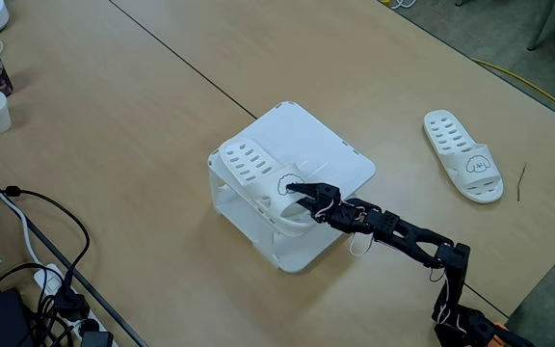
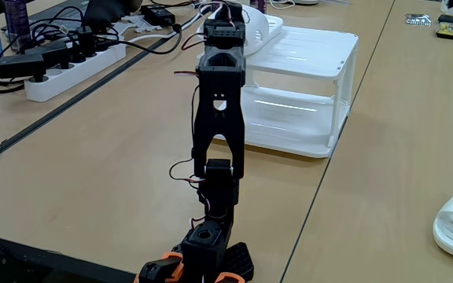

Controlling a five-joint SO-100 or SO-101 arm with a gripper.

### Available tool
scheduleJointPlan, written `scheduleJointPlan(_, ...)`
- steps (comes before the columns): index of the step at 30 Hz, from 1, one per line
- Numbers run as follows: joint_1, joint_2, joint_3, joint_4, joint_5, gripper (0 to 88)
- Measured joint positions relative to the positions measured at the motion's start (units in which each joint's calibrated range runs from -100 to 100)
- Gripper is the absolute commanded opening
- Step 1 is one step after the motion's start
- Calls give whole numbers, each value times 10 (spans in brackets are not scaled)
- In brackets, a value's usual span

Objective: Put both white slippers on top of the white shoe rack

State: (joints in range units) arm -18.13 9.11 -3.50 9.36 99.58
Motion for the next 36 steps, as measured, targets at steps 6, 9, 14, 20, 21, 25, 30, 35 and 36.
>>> scheduleJointPlan(6, 11, -7, 17, 1, 0, 169)
scheduleJointPlan(9, 14, -8, 18, 1, 0, 169)
scheduleJointPlan(14, 15, -8, 18, 1, 0, 169)
scheduleJointPlan(20, 34, -8, 18, 1, 0, 169)
scheduleJointPlan(21, 36, -8, 18, 1, 0, 169)
scheduleJointPlan(25, 42, -8, 18, 1, 0, 169)
scheduleJointPlan(30, 44, -8, 18, 1, 0, 169)
scheduleJointPlan(35, 44, -8, 18, 1, 0, 169)
scheduleJointPlan(36, 44, -8, 18, 1, 0, 169)
